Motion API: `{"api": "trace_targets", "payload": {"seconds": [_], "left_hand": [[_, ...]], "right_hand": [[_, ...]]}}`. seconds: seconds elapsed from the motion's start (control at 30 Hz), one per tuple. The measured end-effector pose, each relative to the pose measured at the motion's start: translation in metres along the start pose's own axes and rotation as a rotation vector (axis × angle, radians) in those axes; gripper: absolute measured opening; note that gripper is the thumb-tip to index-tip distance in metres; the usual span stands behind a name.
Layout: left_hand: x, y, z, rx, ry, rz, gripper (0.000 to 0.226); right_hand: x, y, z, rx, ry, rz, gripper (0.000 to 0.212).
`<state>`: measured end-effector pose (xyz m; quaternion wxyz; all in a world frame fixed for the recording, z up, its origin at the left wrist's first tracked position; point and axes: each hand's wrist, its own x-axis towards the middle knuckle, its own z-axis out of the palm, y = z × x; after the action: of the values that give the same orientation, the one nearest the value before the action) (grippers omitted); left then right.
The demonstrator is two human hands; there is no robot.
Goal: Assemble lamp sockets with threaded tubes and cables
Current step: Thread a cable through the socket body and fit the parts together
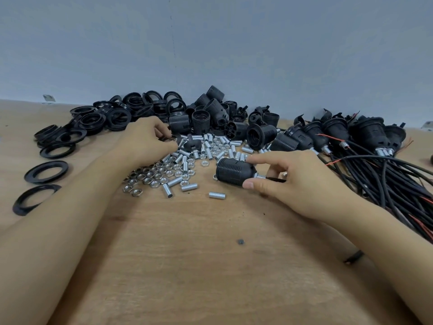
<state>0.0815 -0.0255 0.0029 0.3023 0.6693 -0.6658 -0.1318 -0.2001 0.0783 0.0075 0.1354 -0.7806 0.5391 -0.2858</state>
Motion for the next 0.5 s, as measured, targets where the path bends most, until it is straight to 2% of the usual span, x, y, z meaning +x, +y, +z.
{"api": "trace_targets", "payload": {"seconds": [0.07, 0.17, 0.23, 0.33, 0.43, 0.5], "left_hand": [[-0.001, 0.0, -0.001, -0.05, 0.063, -0.057, 0.024], [-0.004, 0.005, -0.009, -0.136, 0.306, -0.059, 0.036], [-0.008, 0.015, -0.014, -0.397, 0.326, 0.02, 0.034], [-0.024, 0.041, -0.008, -0.823, 0.012, 0.082, 0.033], [-0.041, 0.055, 0.003, -0.98, -0.295, 0.084, 0.044], [-0.047, 0.059, 0.008, -1.002, -0.41, 0.09, 0.039]], "right_hand": [[0.0, 0.0, 0.001, -0.032, 0.001, 0.001, 0.051], [-0.001, -0.001, 0.003, -0.098, 0.028, -0.034, 0.037], [0.0, -0.002, 0.005, -0.138, 0.036, -0.042, 0.039], [0.002, -0.001, 0.005, -0.09, 0.1, -0.028, 0.038], [0.004, 0.002, -0.001, 0.141, 0.194, -0.029, 0.024], [0.003, 0.001, -0.003, 0.223, 0.219, -0.071, 0.02]]}}
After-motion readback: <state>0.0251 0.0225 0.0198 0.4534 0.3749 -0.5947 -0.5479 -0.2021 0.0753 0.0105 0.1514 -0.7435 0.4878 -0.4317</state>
